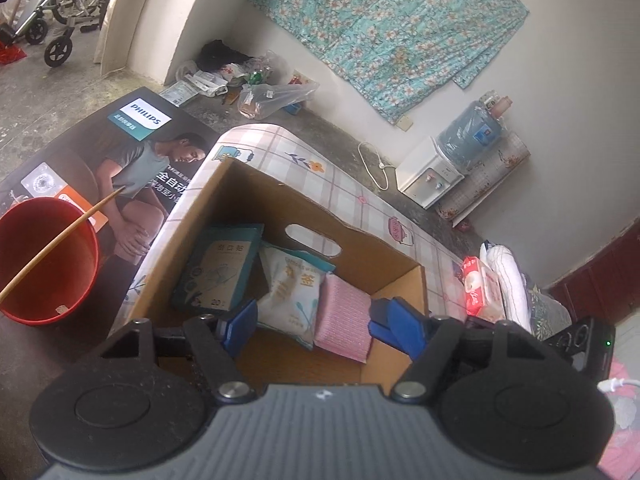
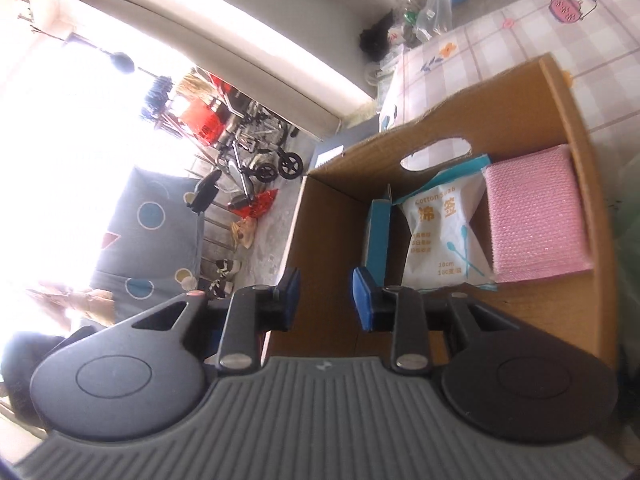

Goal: Organize soft objects
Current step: 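Move both grippers back to the blue-white wet wipes pack on the bed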

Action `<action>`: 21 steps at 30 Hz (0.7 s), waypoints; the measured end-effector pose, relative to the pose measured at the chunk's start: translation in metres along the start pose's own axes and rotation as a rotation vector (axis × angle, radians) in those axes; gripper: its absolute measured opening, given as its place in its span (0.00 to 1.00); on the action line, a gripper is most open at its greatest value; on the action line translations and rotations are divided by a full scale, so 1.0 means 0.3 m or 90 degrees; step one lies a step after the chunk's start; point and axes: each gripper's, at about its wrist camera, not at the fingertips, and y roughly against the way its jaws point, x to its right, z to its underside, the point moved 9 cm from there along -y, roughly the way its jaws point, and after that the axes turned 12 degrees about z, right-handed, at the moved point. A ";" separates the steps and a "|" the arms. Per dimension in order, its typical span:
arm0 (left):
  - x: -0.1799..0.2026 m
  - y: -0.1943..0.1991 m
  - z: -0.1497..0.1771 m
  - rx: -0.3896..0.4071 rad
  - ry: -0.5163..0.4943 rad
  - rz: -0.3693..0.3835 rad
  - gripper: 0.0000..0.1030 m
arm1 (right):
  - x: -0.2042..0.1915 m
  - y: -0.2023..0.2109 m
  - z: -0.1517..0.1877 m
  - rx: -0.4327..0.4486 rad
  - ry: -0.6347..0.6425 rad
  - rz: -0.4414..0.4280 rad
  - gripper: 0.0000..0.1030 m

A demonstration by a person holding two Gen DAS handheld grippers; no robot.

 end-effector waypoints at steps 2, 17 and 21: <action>0.074 -0.025 0.030 -0.013 -0.027 0.014 0.74 | 0.036 0.120 -0.007 0.027 0.000 -0.008 0.31; 0.628 -0.446 0.418 -0.222 -0.170 0.124 0.72 | 0.830 0.914 -0.004 0.251 -0.129 0.151 0.41; 0.725 -0.596 0.533 -0.276 -0.202 0.123 0.69 | 1.028 0.941 0.003 0.259 -0.174 0.195 0.41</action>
